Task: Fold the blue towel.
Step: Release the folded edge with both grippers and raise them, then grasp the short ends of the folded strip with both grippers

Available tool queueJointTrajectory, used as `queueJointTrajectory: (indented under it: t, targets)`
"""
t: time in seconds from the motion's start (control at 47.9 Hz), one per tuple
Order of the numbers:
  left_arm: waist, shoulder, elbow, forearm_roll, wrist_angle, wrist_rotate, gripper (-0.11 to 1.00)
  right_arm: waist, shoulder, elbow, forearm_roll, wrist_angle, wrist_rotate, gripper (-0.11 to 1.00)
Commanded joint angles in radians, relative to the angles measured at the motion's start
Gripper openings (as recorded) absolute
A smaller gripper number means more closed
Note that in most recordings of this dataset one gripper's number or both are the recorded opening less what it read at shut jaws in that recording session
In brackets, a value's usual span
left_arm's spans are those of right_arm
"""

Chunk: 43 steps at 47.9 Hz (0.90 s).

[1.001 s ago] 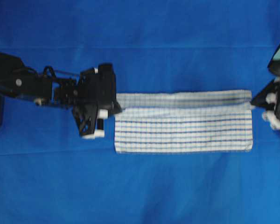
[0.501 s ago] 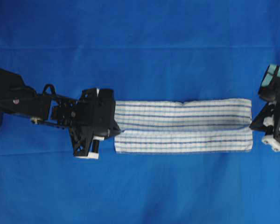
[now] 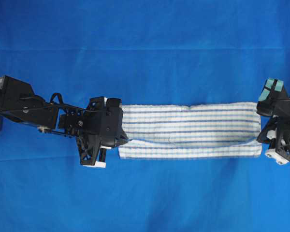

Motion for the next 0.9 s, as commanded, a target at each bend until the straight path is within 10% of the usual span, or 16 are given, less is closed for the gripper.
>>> queueJointTrajectory:
  t: [0.0, 0.125, 0.313, 0.459, 0.876]
  targets:
    - [0.002, -0.012, -0.003, -0.002, -0.009, -0.005, 0.04, 0.003, 0.002, -0.021, 0.005, -0.011, 0.002, 0.07]
    - [0.005, -0.014, -0.003, -0.002, -0.009, -0.037, 0.08, 0.003, 0.002, -0.023, 0.005, -0.011, 0.002, 0.17]
    - [0.008, -0.034, -0.003, 0.0, 0.005, -0.071, 0.59, 0.003, -0.021, -0.048, -0.015, 0.043, -0.002, 0.66]
    - [0.043, -0.078, -0.002, 0.005, 0.055, -0.063, 0.91, -0.002, -0.078, -0.086, -0.078, 0.152, 0.0, 0.6]
    - [0.238, -0.107, 0.0, 0.011, 0.091, -0.058, 0.89, -0.236, -0.11, -0.087, -0.299, 0.247, -0.003, 0.61]
